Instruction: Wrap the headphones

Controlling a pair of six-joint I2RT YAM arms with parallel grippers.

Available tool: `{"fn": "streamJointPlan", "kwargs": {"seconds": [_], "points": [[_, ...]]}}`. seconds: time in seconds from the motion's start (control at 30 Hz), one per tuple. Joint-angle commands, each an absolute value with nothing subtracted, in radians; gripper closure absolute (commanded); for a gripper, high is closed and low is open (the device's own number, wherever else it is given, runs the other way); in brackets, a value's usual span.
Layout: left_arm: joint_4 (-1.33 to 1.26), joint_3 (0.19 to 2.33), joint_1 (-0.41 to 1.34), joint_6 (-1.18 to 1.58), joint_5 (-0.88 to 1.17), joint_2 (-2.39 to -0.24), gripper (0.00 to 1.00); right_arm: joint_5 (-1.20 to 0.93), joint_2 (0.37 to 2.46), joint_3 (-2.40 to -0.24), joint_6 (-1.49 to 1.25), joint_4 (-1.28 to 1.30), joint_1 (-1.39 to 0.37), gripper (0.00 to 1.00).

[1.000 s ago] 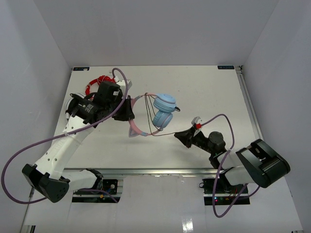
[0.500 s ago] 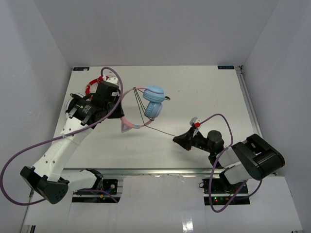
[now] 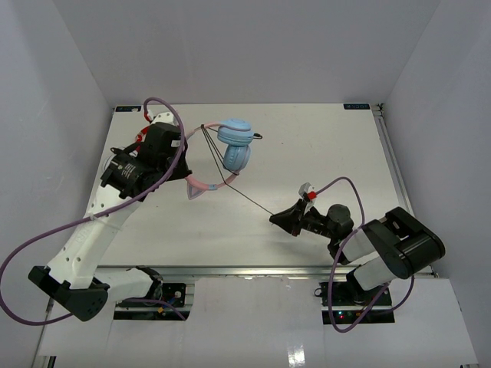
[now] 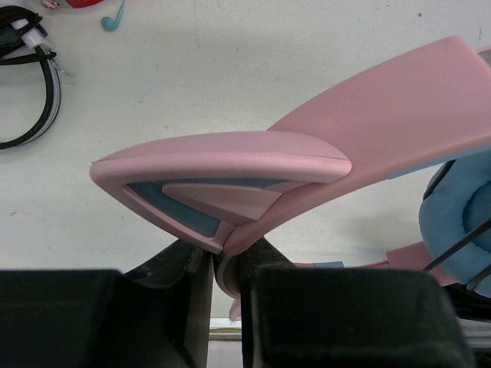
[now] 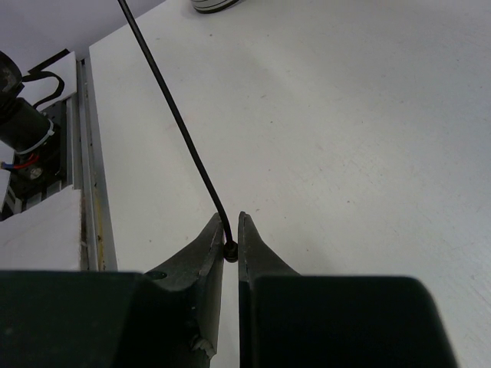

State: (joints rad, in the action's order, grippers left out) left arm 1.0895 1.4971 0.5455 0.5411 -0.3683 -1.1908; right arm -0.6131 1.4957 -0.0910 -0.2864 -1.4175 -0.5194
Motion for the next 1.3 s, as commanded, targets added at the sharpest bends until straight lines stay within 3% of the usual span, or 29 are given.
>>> {"fn": "streamJointPlan", "kwargs": {"seconds": [0.0, 0.6, 1.03, 1.27], "points": [[1.018, 1.558, 0.531, 0.597, -0.508, -1.146, 1.00, -0.622, 1.516, -0.074, -0.289, -1.886, -0.511, 0.92], [1.000, 1.549, 0.531, 0.638, -0.681, -1.227, 1.00, -0.678, 1.367, -0.006, -0.291, -1.887, -0.518, 0.92], [0.976, 1.542, 0.531, 0.650, -0.666, -1.255, 1.00, -0.724, 1.264, 0.028, -0.338, -1.878, -0.547, 0.92], [0.964, 1.551, 0.529, 0.645, -0.581, -1.208, 1.00, -0.686, 1.357, 0.025, -0.299, -1.884, -0.548, 0.92]]}}
